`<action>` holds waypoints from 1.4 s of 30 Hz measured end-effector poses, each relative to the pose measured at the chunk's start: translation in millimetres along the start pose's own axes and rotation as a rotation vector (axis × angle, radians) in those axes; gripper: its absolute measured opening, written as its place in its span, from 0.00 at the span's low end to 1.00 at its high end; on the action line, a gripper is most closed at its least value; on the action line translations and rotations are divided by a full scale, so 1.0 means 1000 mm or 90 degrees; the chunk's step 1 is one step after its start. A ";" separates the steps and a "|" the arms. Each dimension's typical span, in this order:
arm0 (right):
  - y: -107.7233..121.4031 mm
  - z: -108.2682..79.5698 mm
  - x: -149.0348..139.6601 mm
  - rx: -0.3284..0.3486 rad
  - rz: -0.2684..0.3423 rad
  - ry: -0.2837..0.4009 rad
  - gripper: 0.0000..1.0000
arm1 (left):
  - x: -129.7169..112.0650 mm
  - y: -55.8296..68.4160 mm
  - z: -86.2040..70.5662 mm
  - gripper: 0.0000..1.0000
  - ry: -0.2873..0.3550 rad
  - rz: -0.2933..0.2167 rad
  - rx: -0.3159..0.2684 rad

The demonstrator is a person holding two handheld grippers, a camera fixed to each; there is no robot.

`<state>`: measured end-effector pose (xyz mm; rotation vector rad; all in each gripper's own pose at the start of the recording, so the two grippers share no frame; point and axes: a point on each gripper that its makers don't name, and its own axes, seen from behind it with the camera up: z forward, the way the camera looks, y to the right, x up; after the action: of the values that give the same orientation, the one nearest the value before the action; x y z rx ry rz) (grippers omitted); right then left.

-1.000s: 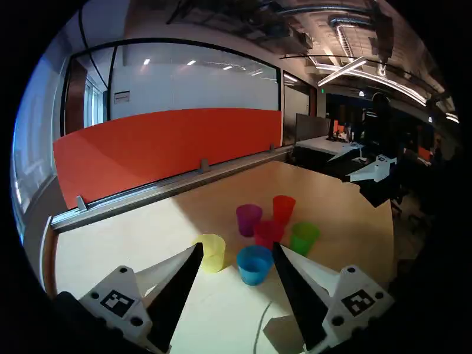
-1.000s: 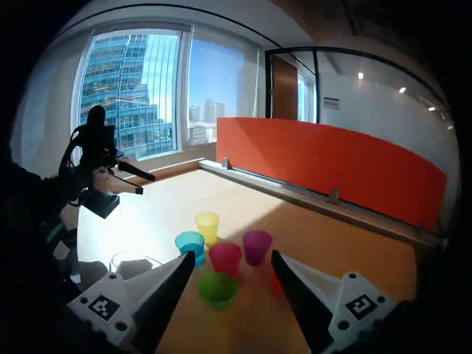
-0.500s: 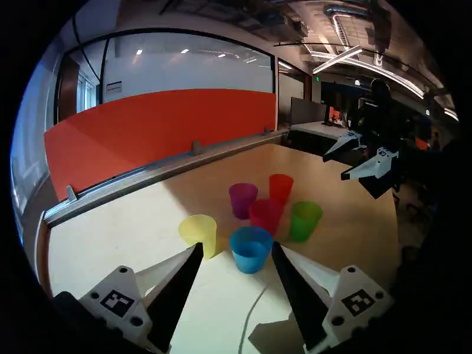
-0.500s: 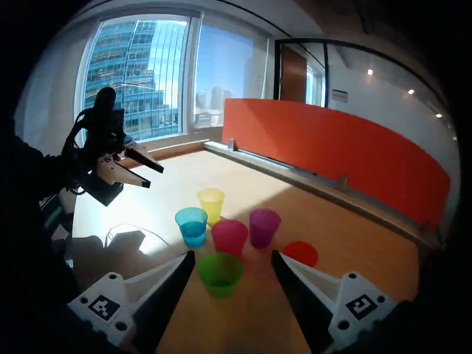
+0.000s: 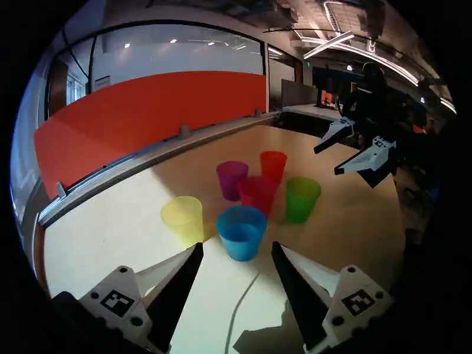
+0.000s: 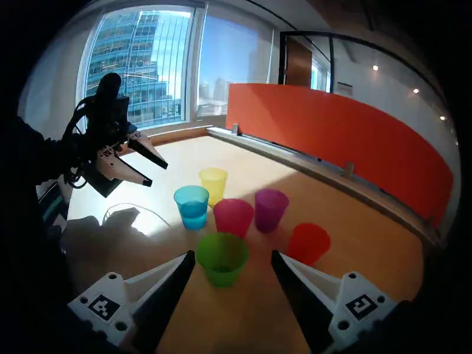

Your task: Pour water

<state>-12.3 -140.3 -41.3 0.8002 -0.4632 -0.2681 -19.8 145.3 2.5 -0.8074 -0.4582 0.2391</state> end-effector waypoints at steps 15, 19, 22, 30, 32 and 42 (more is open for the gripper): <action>-0.011 0.025 -0.027 0.025 0.000 -0.036 1.00 | -0.021 0.000 0.025 0.86 -0.066 0.032 -0.024; -0.012 0.032 -0.032 0.028 -0.004 -0.043 1.00 | -0.024 -0.001 0.032 0.86 -0.081 0.040 -0.030; -0.012 0.037 -0.036 0.029 -0.005 -0.049 1.00 | -0.027 -0.003 0.038 0.86 -0.092 0.041 -0.035; -0.012 0.050 -0.044 0.035 -0.006 -0.062 1.00 | -0.033 -0.004 0.051 0.86 -0.111 0.038 -0.044; -0.013 0.053 -0.045 0.037 -0.005 -0.064 1.00 | -0.035 -0.004 0.054 0.86 -0.115 0.038 -0.047; -0.017 0.069 -0.047 0.050 -0.002 -0.072 1.00 | -0.039 -0.004 0.064 0.86 -0.131 0.045 -0.059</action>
<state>-88.2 -176.0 -26.2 0.8658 -0.5810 -0.3004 -84.4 169.0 32.4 -0.8952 -0.6384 0.3709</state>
